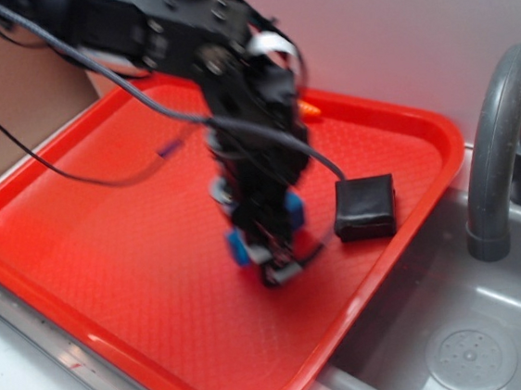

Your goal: Grab the blue block.

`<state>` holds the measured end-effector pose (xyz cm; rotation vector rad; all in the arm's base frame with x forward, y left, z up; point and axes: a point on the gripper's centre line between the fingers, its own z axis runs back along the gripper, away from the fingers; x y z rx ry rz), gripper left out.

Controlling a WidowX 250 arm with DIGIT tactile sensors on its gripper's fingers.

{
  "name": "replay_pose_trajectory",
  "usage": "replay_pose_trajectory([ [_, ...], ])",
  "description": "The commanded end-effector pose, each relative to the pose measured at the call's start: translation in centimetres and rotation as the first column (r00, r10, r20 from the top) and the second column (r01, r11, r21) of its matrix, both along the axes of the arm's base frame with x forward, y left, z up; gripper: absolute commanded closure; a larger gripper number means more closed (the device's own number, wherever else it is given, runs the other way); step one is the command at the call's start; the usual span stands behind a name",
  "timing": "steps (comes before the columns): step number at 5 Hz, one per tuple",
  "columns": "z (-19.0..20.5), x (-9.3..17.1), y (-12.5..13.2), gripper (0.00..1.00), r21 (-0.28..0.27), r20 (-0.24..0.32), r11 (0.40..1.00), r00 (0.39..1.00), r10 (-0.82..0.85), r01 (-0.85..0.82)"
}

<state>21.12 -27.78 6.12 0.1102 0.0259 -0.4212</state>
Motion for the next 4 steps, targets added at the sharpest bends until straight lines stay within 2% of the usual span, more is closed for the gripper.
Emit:
replay_pose_trajectory([
  [1,10.5,-1.4,5.4,1.00,-0.101,0.110,0.980,0.977,0.180,-0.169],
  [2,15.0,-2.5,10.0,1.00,-0.183,0.139,0.937,0.936,0.324,-0.297],
  [3,17.4,-3.3,12.2,1.00,-0.230,0.174,0.905,0.900,0.399,-0.357],
  [4,19.9,-4.2,14.6,1.00,-0.236,0.204,0.869,0.852,0.482,-0.435],
])
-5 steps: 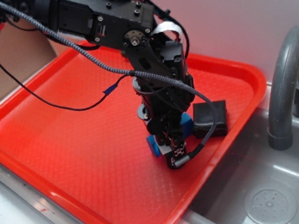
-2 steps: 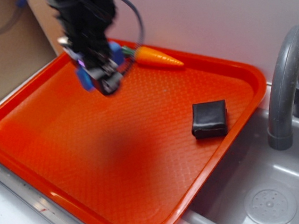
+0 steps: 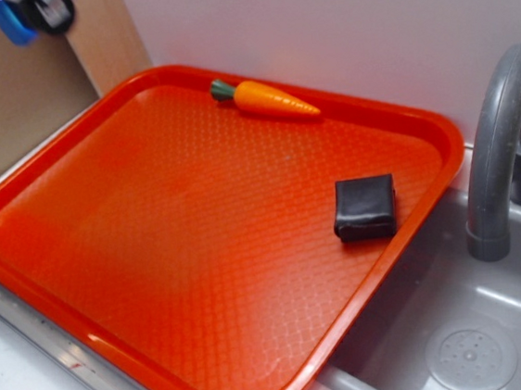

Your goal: Grab the blue block.

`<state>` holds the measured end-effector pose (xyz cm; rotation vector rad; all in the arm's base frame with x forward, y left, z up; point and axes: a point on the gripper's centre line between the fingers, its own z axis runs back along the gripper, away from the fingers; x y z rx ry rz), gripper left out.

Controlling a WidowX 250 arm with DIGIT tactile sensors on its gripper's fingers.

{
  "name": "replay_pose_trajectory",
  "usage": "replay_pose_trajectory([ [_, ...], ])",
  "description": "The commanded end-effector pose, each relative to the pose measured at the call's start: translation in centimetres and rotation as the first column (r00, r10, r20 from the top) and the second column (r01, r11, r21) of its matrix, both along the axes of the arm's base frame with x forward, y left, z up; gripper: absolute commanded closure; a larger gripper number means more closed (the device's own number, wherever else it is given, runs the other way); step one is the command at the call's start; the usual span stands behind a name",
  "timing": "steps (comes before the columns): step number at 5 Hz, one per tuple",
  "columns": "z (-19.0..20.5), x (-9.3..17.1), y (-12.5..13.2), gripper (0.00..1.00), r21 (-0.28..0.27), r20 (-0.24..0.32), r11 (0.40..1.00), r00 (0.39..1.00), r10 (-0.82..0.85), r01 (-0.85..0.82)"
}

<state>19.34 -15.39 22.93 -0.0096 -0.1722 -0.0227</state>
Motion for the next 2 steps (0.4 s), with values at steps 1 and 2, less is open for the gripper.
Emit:
replay_pose_trajectory([
  [1,4.06,-3.14,3.75,1.00,0.012,0.065,0.980,0.978,0.199,-0.200],
  [2,3.85,-3.71,4.23,1.00,-0.114,0.150,0.984,0.977,0.153,-0.136],
])
